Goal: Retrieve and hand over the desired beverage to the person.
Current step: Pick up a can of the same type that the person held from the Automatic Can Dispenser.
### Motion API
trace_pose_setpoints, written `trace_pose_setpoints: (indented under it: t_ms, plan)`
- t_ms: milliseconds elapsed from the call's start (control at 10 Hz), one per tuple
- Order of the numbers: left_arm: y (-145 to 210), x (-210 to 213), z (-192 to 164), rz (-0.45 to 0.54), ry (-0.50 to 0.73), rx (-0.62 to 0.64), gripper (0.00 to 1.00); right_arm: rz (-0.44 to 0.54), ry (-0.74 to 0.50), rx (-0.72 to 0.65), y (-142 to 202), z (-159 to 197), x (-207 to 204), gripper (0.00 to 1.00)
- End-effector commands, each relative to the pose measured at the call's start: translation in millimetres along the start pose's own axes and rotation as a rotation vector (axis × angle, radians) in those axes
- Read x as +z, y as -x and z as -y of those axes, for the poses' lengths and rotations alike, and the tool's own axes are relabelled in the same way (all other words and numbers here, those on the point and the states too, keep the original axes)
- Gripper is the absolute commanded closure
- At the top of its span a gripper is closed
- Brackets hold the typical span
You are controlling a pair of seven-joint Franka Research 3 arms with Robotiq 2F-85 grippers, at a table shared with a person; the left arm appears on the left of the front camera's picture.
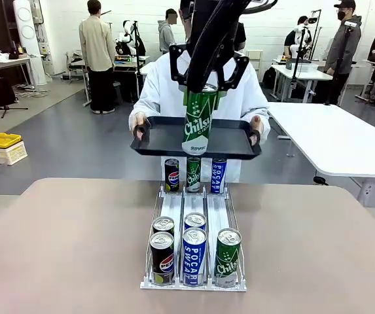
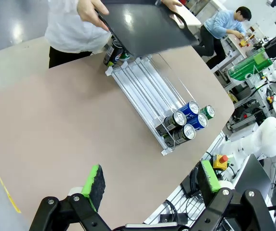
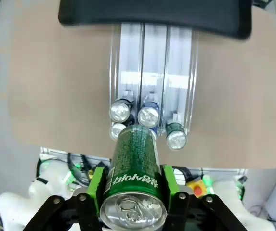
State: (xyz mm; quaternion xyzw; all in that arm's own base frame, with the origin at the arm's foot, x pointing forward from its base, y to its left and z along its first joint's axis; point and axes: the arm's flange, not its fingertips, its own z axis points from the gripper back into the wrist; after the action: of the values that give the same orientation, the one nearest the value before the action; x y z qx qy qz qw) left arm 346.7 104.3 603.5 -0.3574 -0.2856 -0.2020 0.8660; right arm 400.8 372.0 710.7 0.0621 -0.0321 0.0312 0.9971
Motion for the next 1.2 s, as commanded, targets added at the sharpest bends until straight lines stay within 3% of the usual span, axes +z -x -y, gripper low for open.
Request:
trace_pose_setpoints:
  t_ms: [0,100,1100]
  plan:
    - [0,0,-1,0.011,0.012,-0.018,0.00,0.012,0.032,0.021,-13,-2,18,0.55]
    - [0,0,-1,0.011,0.012,-0.018,0.00,0.000,0.000,0.000,0,0,0,0.55]
    - [0,0,-1,0.011,0.012,-0.018,0.00,0.000,0.000,0.000,0,0,0,0.55]
